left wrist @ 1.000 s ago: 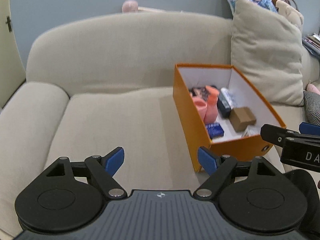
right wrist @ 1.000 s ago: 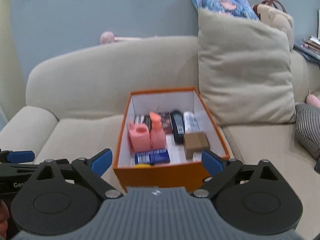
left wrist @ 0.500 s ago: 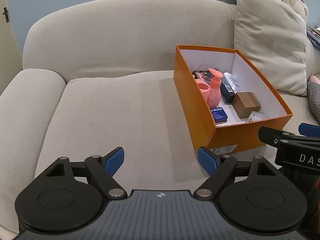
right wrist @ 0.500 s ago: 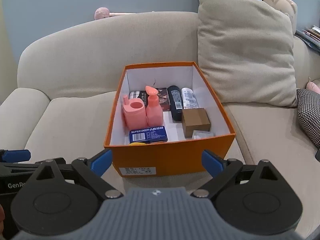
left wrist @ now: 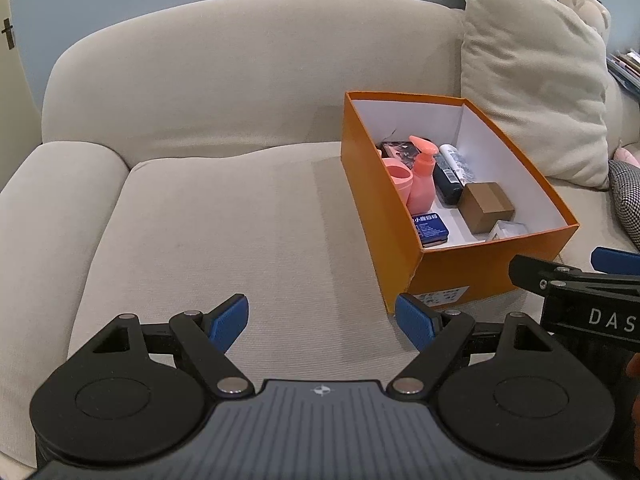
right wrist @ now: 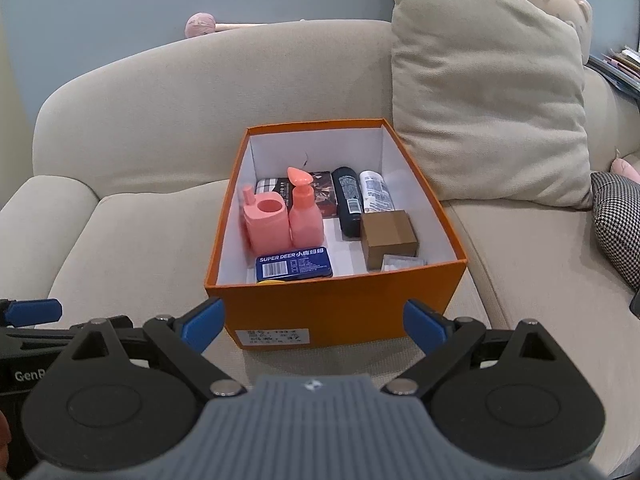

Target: Organize rigid objects

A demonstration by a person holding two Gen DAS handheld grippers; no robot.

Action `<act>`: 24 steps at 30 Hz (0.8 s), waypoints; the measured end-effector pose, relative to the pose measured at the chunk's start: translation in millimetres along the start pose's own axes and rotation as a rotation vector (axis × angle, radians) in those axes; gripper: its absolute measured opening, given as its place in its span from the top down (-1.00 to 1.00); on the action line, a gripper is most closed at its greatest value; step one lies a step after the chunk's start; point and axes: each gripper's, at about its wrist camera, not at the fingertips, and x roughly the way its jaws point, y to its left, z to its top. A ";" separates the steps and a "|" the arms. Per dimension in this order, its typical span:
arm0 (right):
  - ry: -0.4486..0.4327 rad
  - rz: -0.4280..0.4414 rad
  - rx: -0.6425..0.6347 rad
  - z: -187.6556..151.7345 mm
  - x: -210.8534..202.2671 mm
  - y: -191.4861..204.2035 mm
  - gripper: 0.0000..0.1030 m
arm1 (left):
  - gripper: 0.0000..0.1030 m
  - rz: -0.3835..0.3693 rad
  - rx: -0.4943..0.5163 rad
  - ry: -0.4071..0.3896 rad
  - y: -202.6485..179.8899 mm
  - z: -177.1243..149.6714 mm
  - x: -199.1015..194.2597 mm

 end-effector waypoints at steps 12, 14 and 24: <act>0.014 -0.008 0.001 -2.4 0.8 0.9 -0.87 | -0.89 0.001 0.007 0.003 -2.4 0.2 -1.8; 0.015 -0.008 0.001 -2.2 1.0 1.0 -0.87 | -0.89 0.001 0.008 0.002 -2.4 0.2 -2.2; 0.018 -0.010 -0.002 -2.8 0.9 1.9 -0.87 | -0.89 0.002 0.013 0.000 -3.0 0.5 -2.7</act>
